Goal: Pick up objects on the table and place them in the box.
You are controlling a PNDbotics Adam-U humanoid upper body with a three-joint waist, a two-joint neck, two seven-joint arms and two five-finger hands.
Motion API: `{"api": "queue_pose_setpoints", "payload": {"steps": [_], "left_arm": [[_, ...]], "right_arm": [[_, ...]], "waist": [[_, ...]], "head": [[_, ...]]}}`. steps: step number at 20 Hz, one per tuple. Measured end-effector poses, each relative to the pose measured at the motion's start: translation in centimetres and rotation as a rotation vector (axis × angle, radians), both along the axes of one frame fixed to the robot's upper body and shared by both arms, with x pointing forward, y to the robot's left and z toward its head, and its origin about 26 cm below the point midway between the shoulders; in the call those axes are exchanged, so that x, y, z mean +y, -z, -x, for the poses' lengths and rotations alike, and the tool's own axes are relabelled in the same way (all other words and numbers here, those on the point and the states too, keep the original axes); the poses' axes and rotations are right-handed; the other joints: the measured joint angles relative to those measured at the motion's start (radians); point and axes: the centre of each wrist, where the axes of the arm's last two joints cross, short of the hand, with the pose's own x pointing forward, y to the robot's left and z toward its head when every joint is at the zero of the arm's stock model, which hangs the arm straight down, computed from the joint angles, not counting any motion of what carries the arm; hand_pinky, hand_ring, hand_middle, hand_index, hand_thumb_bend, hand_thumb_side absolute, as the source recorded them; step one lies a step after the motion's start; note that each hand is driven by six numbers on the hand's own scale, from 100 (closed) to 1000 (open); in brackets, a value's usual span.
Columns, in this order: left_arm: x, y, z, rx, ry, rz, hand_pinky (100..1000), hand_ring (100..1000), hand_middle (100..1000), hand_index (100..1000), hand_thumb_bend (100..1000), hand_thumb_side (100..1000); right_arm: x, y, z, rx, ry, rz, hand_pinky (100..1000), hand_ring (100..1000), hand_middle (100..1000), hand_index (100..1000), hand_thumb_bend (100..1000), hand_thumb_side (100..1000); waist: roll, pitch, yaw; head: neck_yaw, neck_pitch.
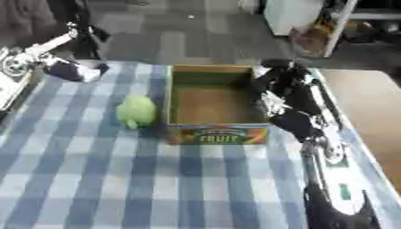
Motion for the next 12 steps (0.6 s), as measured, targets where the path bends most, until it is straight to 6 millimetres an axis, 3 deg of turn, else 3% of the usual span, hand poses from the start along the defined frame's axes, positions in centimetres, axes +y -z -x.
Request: {"api": "queue_pose_setpoints", "payload": {"steps": [5, 12], "left_arm": [[0.1, 0.7, -0.2, 0.033, -0.012, -0.079, 738, 770, 797, 906, 543, 269], [-0.6, 2.1, -0.6, 0.089, 0.003, -0.117, 759, 801, 835, 923, 555, 419]], "right_arm": [[0.0, 0.1, 0.0, 0.005, -0.001, 0.002, 587, 588, 467, 711, 302, 100], [0.0, 0.1, 0.0, 0.005, -0.002, 0.001, 587, 588, 467, 711, 302, 100]], "waist": [[0.000, 0.000, -0.007], [-0.001, 0.002, -0.015]], "head": [[0.002, 0.000], [0.005, 0.000]]}}
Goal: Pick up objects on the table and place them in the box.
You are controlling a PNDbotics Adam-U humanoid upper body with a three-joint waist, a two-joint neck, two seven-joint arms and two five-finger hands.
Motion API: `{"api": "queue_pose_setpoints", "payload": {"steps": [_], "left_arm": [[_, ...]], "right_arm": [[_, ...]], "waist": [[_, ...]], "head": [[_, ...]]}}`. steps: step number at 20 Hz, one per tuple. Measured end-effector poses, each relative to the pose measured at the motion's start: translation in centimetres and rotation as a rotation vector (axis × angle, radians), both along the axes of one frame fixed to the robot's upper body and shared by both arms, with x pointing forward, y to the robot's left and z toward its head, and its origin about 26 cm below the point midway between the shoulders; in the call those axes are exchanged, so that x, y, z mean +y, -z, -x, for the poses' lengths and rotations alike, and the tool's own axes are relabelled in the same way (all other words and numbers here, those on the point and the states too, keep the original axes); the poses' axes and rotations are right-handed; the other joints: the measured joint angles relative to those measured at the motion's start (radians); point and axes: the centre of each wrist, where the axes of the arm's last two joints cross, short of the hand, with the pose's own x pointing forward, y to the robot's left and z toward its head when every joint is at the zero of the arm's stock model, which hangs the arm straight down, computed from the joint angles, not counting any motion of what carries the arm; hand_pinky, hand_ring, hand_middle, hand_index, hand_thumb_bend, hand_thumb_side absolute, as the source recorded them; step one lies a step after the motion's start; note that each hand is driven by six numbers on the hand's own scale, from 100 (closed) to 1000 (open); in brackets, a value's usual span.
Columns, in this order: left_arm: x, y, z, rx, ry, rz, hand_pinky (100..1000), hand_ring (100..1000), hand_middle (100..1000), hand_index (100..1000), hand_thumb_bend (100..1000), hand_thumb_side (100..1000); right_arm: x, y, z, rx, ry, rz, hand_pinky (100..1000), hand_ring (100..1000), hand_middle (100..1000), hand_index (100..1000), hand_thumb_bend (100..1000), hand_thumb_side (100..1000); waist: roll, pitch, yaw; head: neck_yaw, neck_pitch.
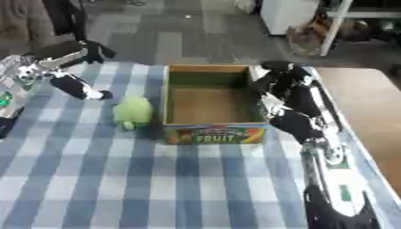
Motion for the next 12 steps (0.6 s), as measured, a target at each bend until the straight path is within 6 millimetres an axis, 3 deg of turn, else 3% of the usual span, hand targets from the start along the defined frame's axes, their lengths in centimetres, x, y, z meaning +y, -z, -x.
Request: {"api": "queue_pose_setpoints", "payload": {"steps": [5, 12], "left_arm": [[-0.5, 1.0, -0.1, 0.029, 0.005, -0.015, 769, 812, 857, 930, 582, 517], [-1.0, 2.5, -0.2, 0.048, -0.010, -0.027, 777, 825, 870, 932, 579, 523]], "right_arm": [[0.1, 0.0, 0.0, 0.001, -0.002, -0.001, 587, 588, 467, 711, 302, 100], [0.2, 0.0, 0.0, 0.003, -0.006, -0.004, 587, 587, 467, 711, 301, 100]], "waist": [[0.001, 0.004, -0.007], [0.001, 0.009, -0.014]], "head": [[0.002, 0.000], [0.003, -0.002]]}}
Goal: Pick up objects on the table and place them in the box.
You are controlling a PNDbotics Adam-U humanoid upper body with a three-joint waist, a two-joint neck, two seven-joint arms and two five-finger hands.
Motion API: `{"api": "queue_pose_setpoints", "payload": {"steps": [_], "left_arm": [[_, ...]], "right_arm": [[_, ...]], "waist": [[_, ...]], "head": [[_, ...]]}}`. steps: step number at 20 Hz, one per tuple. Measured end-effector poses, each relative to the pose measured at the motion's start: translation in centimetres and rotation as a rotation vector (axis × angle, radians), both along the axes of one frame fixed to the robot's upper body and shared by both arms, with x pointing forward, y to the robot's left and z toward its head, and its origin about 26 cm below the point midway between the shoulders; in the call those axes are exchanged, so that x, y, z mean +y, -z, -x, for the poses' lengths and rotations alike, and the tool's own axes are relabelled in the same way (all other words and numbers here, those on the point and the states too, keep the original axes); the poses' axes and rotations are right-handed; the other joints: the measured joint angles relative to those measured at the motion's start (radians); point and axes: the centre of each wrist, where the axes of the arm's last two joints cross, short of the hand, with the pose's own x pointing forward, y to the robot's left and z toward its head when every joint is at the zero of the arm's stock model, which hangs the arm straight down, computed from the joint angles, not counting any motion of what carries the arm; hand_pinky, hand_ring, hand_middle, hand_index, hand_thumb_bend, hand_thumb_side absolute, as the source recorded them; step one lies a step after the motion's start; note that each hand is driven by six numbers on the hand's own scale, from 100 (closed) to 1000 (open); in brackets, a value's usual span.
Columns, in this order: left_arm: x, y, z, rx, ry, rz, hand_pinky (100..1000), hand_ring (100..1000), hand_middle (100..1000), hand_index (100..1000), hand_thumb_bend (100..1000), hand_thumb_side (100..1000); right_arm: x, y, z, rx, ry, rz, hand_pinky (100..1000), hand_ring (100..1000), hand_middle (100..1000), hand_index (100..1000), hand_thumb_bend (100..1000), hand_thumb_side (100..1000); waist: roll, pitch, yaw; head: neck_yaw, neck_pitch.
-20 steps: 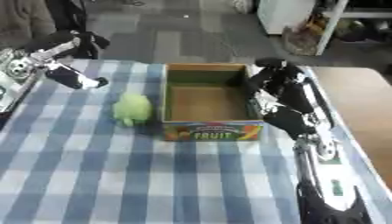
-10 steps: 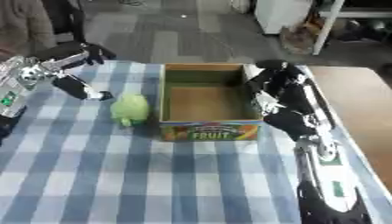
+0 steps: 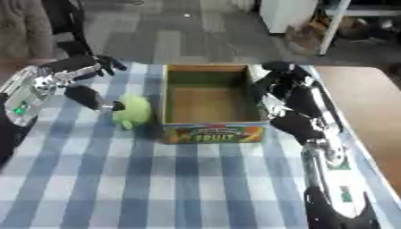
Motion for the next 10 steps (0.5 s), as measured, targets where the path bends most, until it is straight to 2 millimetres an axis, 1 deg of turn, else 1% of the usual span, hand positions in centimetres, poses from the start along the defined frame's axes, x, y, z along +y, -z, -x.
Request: {"api": "queue_pose_setpoints", "payload": {"steps": [5, 8, 10], "left_arm": [[-0.3, 1.1, -0.1, 0.007, -0.011, -0.010, 781, 829, 872, 933, 583, 536], [-0.3, 1.5, -0.1, 0.009, -0.016, -0.015, 781, 829, 874, 933, 583, 575], [-0.4, 1.9, -0.1, 0.012, -0.017, -0.017, 779, 829, 875, 934, 579, 584]], "right_arm": [[0.0, 0.0, 0.0, 0.001, -0.001, 0.000, 587, 587, 467, 711, 300, 100], [0.0, 0.0, 0.0, 0.000, -0.003, 0.001, 587, 587, 466, 711, 299, 100], [0.1, -0.1, 0.0, -0.001, -0.004, 0.000, 587, 587, 466, 711, 298, 100]], "waist": [[0.000, 0.003, -0.005], [0.000, 0.007, -0.006], [-0.001, 0.008, -0.006]], "head": [[0.003, -0.006], [0.006, -0.007], [0.008, -0.007]]}}
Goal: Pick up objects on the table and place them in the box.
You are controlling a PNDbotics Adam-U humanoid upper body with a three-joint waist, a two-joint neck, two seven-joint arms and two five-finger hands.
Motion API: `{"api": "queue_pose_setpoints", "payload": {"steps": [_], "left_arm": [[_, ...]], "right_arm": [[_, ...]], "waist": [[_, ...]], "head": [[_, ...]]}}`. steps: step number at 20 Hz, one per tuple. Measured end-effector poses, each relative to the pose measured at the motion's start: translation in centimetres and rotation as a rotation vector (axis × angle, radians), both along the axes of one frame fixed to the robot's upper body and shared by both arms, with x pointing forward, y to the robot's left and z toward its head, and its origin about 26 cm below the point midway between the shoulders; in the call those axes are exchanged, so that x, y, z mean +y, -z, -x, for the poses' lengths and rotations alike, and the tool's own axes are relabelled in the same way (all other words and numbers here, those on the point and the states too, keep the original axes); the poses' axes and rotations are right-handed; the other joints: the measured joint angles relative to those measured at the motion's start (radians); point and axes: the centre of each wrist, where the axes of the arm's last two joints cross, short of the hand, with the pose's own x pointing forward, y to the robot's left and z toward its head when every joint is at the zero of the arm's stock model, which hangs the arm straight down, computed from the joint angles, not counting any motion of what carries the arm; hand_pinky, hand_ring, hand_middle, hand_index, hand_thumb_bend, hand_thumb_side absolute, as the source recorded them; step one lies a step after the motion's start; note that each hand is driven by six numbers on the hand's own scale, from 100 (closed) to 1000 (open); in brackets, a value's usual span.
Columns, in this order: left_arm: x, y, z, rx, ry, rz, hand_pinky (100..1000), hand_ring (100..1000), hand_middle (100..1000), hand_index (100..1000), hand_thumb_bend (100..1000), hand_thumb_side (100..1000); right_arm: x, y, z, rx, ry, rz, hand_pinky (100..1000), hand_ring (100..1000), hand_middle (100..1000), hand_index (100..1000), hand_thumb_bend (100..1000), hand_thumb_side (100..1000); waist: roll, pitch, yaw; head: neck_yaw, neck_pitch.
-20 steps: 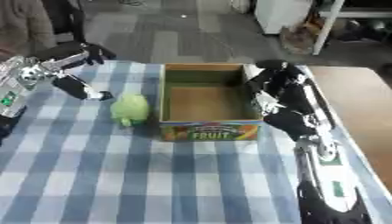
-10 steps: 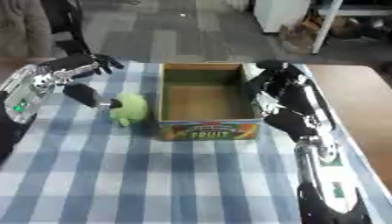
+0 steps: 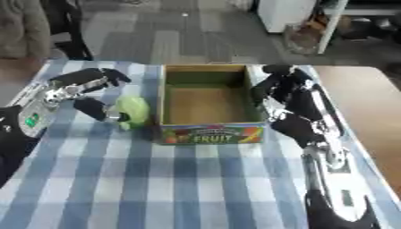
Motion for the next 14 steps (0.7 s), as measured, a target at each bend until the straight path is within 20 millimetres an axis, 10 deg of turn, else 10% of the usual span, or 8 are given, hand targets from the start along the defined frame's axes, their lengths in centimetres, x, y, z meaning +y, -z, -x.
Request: {"api": "queue_pose_setpoints", "payload": {"steps": [14], "left_arm": [[-0.6, 1.3, -0.1, -0.010, -0.018, -0.022, 791, 836, 872, 934, 596, 612]], "right_arm": [[0.2, -0.3, -0.1, -0.011, -0.007, 0.000, 586, 587, 466, 712, 294, 100]], "waist": [[-0.007, 0.007, -0.001]], "head": [[0.004, -0.008]]}}
